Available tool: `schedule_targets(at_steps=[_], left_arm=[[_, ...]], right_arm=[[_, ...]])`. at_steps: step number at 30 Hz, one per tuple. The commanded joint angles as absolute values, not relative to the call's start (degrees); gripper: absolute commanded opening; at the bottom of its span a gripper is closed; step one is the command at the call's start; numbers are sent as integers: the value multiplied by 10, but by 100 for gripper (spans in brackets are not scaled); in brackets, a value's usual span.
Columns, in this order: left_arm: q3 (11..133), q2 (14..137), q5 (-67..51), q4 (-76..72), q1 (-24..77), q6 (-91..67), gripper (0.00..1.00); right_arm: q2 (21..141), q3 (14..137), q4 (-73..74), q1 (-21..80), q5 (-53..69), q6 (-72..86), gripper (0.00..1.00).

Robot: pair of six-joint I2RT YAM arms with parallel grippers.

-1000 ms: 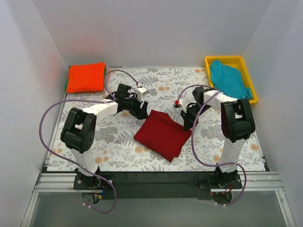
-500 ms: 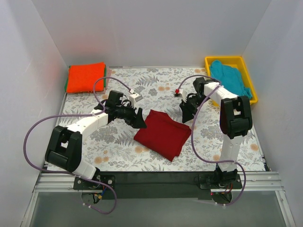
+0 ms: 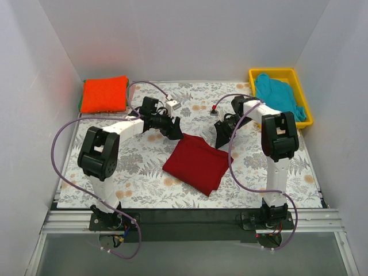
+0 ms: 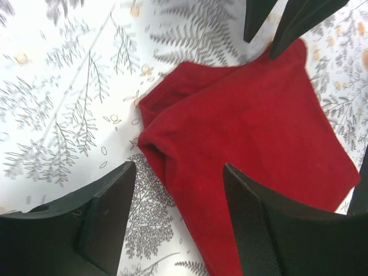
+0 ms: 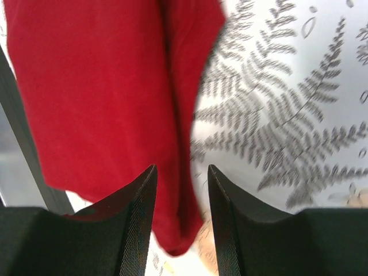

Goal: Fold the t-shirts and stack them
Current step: Fold the tshirt

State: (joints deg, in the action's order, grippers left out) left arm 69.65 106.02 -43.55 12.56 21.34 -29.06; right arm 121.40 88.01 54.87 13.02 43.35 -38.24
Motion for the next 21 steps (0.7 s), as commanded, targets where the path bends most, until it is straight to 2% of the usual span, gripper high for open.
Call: schedule_targets(at_steps=[1,2,6,11,15,17,19,21], left_arm=[[708,1082,-439,105,220,-303,59],[702,1084,-446,104,221,-314,54],[636,1053,-472,103,231,-320,42],[534,954,-480,124,233,-328,29],[481,860,-495,188,233,-303,26],[464,812,-487,206,232,-281,36],[461,781,-477,217,232,-262,53],[471,760,-460,217,232,-210,59]], right_arm=[[1239,908,539,140,467,-366,47],[1249,908,539,144,467,-370,46],[1270,913,536,170,470,-379,41],[1273,899,535,208,483,-388,31],[1245,853,535,238,489,-415,29],[1233,846,540,250,493,-418,34],[1223,854,544,249,496,-423,38],[1212,871,546,243,501,-415,38]])
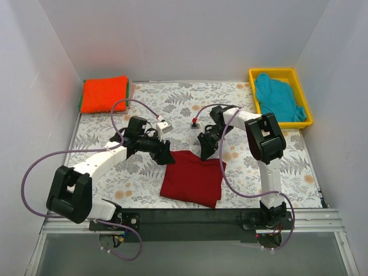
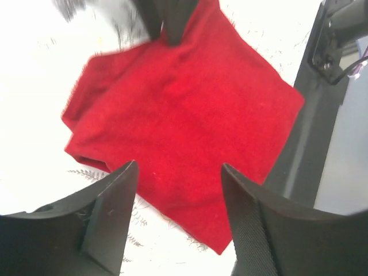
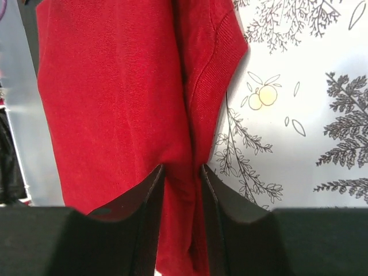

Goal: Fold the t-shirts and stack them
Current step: Fold the tshirt

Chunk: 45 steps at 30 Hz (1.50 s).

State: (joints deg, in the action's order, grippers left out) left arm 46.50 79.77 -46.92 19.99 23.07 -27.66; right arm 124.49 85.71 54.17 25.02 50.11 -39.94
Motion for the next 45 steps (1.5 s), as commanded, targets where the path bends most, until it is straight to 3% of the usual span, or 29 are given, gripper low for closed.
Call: schedule_targets(at_steps=[1,6,12,15,25,32,36,39,45], left_arm=[[481,762,-456,217,232,-187,60],[543,829,-459,211,239,-92,61],[568,902,-468,172,268,-3,61],[577,927,-468,159,286,28,61],[584,991,-451,136,331,51,58],[579,1007,-440,150,345,65,40],[577,993,-435,149,358,68,13],[580,969,-431,138,370,63,0],[618,972,-430,137,377,58,0]], right_arm=[[1210,898,546,237,511,-407,38],[1241,973,542,235,570,-353,35],[1313,1013,536,256,663,-293,20],[1338,1014,530,267,684,-275,19],[1389,989,477,283,642,-229,14],[1390,971,459,287,643,-219,12],[1390,963,455,292,639,-220,11],[1391,960,453,295,637,-223,11],[1390,954,449,302,640,-225,10]])
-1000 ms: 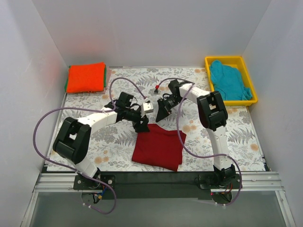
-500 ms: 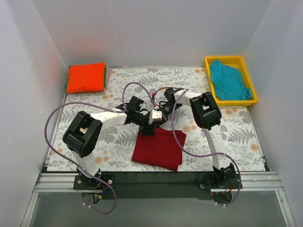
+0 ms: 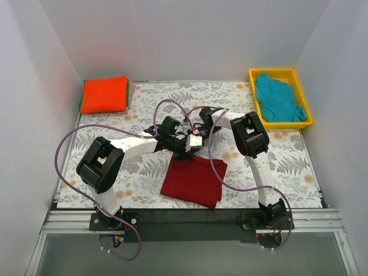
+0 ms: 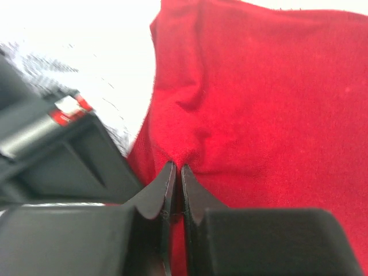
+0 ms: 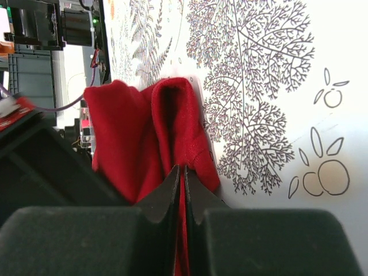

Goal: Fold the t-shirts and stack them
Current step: Fold the tshirt

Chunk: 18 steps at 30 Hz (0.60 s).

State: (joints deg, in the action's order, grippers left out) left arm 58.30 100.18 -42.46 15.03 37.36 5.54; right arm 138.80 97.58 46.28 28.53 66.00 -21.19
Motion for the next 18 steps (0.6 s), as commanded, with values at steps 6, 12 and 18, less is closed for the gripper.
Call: schedule_targets(at_steps=[6,12,18], left_arm=[[642,985,-426,134,377,66,0],[611,993,-399,92,376,90,0],[602,1018,-383,46,376,67,2]], right_arm=[[1387,948,449,308,638,-229,10],[1381,945,449,310,640,-230,9],[1370,955,453,310,608,-232,15]])
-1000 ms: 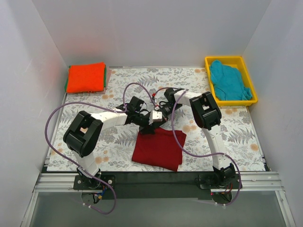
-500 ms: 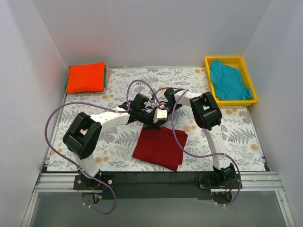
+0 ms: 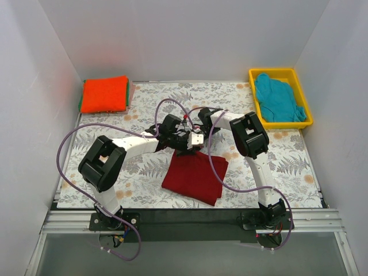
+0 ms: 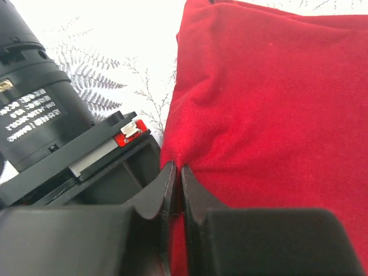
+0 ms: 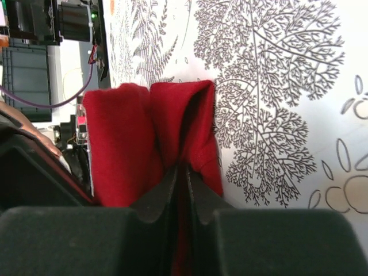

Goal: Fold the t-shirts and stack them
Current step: Fold the tshirt

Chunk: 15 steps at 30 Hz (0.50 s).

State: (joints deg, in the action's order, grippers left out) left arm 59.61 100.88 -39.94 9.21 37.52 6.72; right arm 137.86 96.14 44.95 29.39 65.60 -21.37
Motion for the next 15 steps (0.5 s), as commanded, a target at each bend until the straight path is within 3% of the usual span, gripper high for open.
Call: schedule_targets(at_steps=[1,4,9,15], left_arm=[[608,1020,-378,47,376,58,6],[606,1005,-372,50,376,55,22],[617,916,-426,133,371,19,37],[594,832,-458,165,325,-122,46]], right_arm=[[1366,961,454,309,593,-233,19],[1337,988,456,304,508,-249,31],[1277,1040,473,283,383,-293,59],[1225,1073,549,236,359,-311,61]])
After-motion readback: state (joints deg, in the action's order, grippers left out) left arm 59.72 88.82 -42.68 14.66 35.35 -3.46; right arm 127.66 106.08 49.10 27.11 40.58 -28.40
